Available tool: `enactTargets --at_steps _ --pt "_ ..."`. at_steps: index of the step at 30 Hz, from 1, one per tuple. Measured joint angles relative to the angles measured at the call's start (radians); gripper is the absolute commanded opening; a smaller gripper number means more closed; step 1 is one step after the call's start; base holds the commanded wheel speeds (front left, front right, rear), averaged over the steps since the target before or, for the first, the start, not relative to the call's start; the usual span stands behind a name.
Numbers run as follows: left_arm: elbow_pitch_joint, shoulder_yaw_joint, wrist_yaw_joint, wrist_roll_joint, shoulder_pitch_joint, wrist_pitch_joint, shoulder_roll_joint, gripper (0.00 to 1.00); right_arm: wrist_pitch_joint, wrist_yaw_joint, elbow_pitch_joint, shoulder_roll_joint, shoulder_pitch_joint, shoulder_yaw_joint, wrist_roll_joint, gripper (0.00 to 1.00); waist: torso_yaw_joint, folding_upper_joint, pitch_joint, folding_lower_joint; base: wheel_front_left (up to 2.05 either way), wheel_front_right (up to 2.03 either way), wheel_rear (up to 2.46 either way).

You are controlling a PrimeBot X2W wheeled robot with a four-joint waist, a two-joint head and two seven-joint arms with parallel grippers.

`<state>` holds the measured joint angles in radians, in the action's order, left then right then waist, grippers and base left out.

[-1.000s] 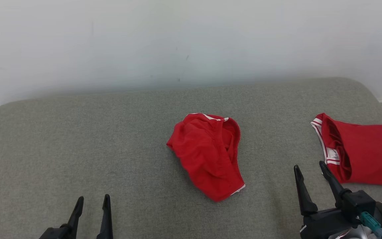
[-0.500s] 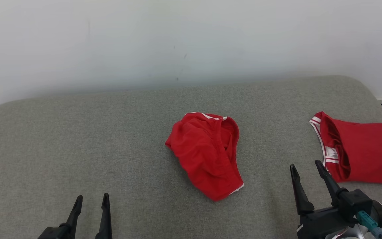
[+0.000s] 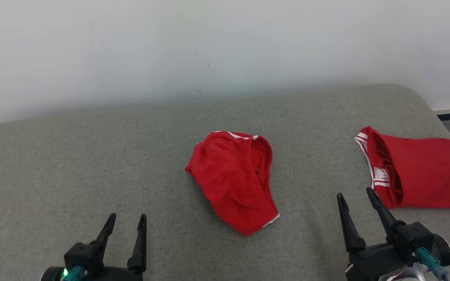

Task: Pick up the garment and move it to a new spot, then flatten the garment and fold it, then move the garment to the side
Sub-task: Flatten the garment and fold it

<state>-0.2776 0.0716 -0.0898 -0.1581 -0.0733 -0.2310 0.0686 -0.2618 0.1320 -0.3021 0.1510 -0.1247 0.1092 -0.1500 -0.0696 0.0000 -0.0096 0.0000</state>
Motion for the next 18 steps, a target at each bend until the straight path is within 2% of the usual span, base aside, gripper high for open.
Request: enactTargets --at_steps 7,10,15,18 --pt "0.019 0.078 -0.018 0.004 -0.146 0.142 0.006 1.0 0.0 0.0 -0.003 -0.005 -0.02 0.017 -0.002 1.0 -0.062 0.0 0.012 0.0 0.0 0.0 0.0" --pt "0.024 0.143 -0.027 0.004 -0.213 0.255 0.005 1.0 -0.001 0.0 -0.006 -0.007 -0.021 0.023 -0.002 1.0 -0.096 0.0 0.019 0.0 0.0 0.0 0.0" --pt "-0.01 0.254 -0.034 -0.018 -0.308 0.5 -0.002 1.0 -0.002 0.0 -0.007 -0.012 -0.034 0.038 -0.008 1.0 -0.162 0.0 0.034 0.0 0.0 0.0 0.0" --pt "-0.028 0.323 -0.035 -0.025 -0.364 0.599 -0.01 1.0 -0.002 0.0 -0.006 -0.019 -0.042 0.045 -0.008 1.0 -0.205 0.0 0.046 0.0 0.0 0.0 0.0"
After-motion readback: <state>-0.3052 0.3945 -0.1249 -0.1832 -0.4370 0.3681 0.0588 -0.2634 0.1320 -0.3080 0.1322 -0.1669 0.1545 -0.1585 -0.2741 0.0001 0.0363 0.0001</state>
